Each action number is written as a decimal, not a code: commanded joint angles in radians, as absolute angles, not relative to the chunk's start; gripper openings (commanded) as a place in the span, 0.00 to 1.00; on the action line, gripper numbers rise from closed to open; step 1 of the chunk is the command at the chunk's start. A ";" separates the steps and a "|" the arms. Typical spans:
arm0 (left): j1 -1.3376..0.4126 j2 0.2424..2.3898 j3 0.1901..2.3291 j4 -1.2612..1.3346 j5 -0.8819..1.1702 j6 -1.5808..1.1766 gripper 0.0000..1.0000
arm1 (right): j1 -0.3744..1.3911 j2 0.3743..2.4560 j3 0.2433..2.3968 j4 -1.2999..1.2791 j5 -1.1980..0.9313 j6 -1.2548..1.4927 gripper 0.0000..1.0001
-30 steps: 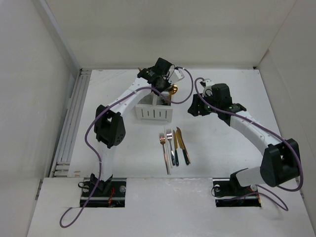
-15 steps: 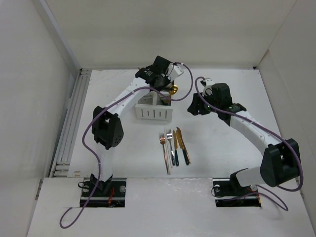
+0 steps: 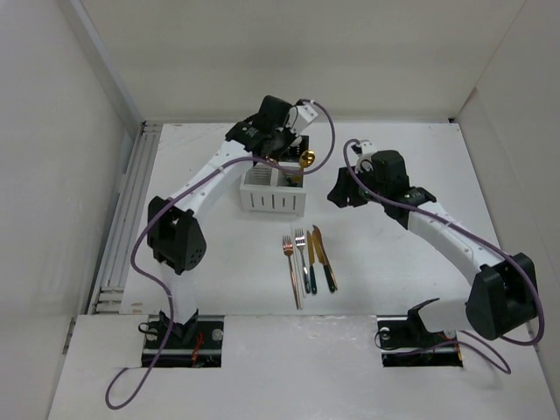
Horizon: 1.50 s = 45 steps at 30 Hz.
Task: Sort the eating utensils into containers
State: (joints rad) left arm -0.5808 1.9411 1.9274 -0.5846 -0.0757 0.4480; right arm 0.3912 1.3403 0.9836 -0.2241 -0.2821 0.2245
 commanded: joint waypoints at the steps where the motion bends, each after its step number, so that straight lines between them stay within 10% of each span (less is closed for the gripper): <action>1: -0.565 1.761 1.866 -0.462 -0.075 0.373 0.00 | 0.432 1.290 1.008 -0.179 -0.256 0.233 0.59; 17: -0.663 1.086 1.085 0.081 -0.101 0.520 0.00 | 0.517 1.337 1.275 0.017 -0.336 0.892 0.73; 45: -0.808 1.039 1.023 0.097 -0.063 0.542 0.00 | 0.653 1.522 1.351 0.199 -0.228 1.150 0.56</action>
